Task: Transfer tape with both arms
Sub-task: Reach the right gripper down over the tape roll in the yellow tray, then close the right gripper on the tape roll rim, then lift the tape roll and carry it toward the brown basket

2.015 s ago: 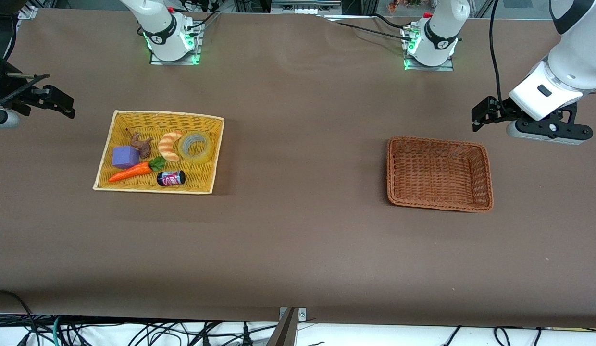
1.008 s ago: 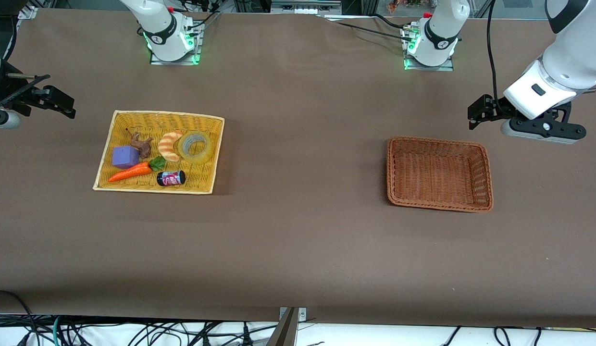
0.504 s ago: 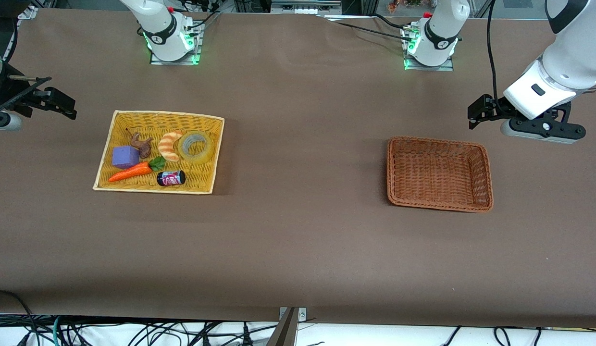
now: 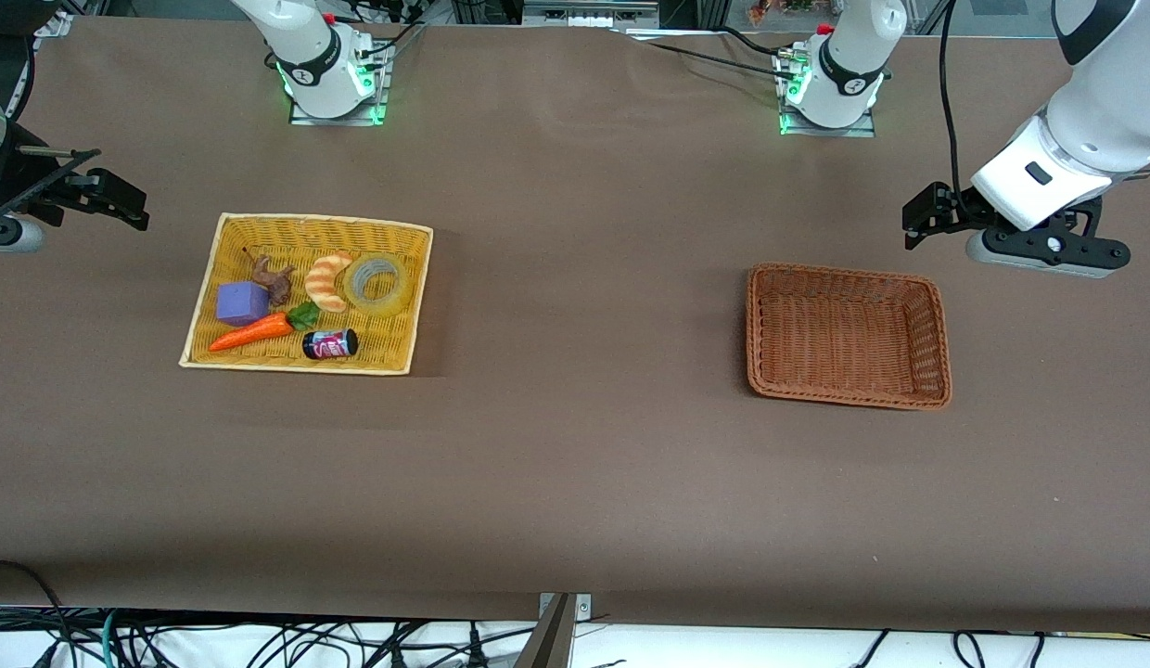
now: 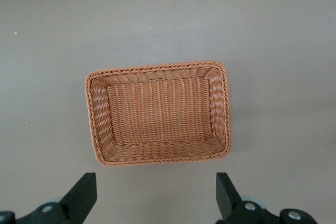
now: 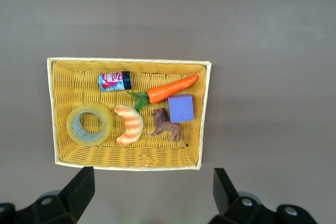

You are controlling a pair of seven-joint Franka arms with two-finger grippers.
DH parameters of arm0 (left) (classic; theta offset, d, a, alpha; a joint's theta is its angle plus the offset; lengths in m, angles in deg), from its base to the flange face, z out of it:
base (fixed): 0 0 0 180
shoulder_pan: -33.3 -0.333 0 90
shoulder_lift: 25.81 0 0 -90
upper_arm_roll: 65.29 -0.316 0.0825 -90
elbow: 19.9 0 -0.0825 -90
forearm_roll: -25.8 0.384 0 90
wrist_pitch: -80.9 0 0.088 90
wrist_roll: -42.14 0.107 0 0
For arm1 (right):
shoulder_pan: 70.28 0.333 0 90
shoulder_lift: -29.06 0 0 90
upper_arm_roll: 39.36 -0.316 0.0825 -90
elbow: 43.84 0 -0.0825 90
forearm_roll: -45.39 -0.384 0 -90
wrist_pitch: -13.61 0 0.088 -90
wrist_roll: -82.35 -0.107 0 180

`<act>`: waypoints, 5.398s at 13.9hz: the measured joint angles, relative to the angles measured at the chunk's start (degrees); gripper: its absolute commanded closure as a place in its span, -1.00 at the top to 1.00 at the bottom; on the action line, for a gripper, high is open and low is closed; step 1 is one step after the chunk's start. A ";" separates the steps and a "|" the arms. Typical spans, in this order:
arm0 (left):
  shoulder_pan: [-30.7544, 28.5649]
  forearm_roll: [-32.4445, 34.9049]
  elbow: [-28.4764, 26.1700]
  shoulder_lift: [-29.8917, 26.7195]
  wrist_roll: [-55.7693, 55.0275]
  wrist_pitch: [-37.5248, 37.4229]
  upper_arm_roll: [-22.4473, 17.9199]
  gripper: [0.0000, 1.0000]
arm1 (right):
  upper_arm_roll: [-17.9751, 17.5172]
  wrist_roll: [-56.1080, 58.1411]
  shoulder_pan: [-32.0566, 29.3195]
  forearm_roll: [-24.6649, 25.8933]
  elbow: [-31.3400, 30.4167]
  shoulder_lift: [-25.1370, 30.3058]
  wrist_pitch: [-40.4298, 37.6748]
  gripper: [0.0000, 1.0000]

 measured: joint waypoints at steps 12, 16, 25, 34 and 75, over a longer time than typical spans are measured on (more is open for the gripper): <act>-0.16 0.00 0.02 0.00 0.00 -0.08 -0.31 1.00 | -4.64 -4.47 0.63 -2.61 -20.41 0.52 12.49 1.00; -0.16 0.00 0.02 0.00 0.00 -0.11 -0.31 1.00 | -6.11 -7.57 0.61 -3.17 -34.49 1.91 26.15 1.00; -0.74 0.00 0.03 0.00 0.00 -0.14 -0.53 1.00 | -9.89 -14.77 0.50 -3.27 -42.97 -4.54 45.87 1.00; -0.85 0.00 0.03 0.00 0.00 -0.17 -0.53 1.00 | -10.84 -16.87 0.65 -3.28 -44.52 -13.39 57.56 1.00; -2.02 0.00 0.18 0.11 3.90 -0.44 -0.38 1.00 | -20.05 -66.67 24.64 10.19 0.64 -36.61 33.91 -1.00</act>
